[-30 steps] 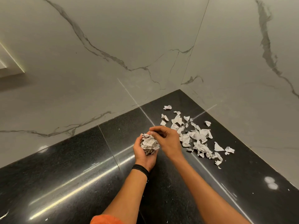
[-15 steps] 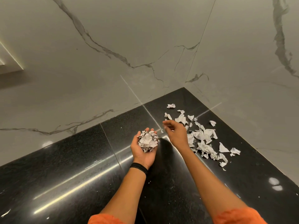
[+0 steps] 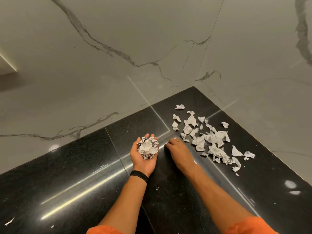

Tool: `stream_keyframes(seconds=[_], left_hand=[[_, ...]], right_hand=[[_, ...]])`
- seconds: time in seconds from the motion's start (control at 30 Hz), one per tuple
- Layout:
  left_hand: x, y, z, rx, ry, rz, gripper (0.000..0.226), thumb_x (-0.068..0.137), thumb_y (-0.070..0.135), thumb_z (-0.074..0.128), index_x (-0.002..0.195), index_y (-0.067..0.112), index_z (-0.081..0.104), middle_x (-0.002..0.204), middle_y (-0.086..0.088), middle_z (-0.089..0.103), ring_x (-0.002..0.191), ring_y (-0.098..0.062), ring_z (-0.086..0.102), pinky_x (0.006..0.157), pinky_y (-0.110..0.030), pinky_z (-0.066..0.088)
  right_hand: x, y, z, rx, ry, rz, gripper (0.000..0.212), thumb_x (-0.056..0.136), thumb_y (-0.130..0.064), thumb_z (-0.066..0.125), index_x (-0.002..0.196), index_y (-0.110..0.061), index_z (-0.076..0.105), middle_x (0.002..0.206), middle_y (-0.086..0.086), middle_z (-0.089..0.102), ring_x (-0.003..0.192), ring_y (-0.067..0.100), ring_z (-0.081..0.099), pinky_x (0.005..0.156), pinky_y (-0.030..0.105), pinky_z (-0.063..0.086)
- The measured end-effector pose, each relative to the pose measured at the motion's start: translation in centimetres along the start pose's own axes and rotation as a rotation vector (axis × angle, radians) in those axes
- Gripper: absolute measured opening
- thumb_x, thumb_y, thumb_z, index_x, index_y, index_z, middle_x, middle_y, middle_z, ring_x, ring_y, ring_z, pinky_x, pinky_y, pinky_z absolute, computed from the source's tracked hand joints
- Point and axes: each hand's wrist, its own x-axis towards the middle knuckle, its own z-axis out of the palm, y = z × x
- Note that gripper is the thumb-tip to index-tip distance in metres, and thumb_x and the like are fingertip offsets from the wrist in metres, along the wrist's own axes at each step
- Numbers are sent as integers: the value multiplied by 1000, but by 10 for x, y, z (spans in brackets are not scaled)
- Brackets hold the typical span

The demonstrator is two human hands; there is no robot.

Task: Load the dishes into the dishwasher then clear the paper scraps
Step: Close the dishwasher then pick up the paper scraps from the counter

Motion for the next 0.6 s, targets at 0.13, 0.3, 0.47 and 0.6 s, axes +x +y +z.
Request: stream_keyframes(seconds=[0.13,0.3,0.47,0.6], left_hand=[[-6,-1,1,-3,-15,-6,41,95,32,55,126,6,61,140,-16,55,137,-31,49,110,-39,43],[-13,-8,6,29,-17,-15,45,96,32,55,131,4,60,136,-19,58,129,-31,56,109,-39,43],[-19,-23,19,21,-65,-102,36,96,34,55,113,6,67,109,-12,67,98,-26,65,93,-36,49],[-21,-29,23,5,-101,-145,36,93,35,57,113,7,67,108,-11,67,99,-25,64,102,-36,44]], right_hand=[[3,-2,-11,98,-6,118,17,92,-12,60,101,-14,74,104,4,69,99,23,63,85,36,50],[6,-16,-46,948,262,577,17,86,-5,75,97,-17,80,91,-3,78,87,13,73,86,32,60],[10,-37,-86,984,246,381,19,87,-10,76,106,-14,77,93,-2,77,90,8,73,85,27,58],[12,-37,-90,913,187,345,23,95,-11,63,114,-19,74,92,-10,78,95,2,72,90,28,57]])
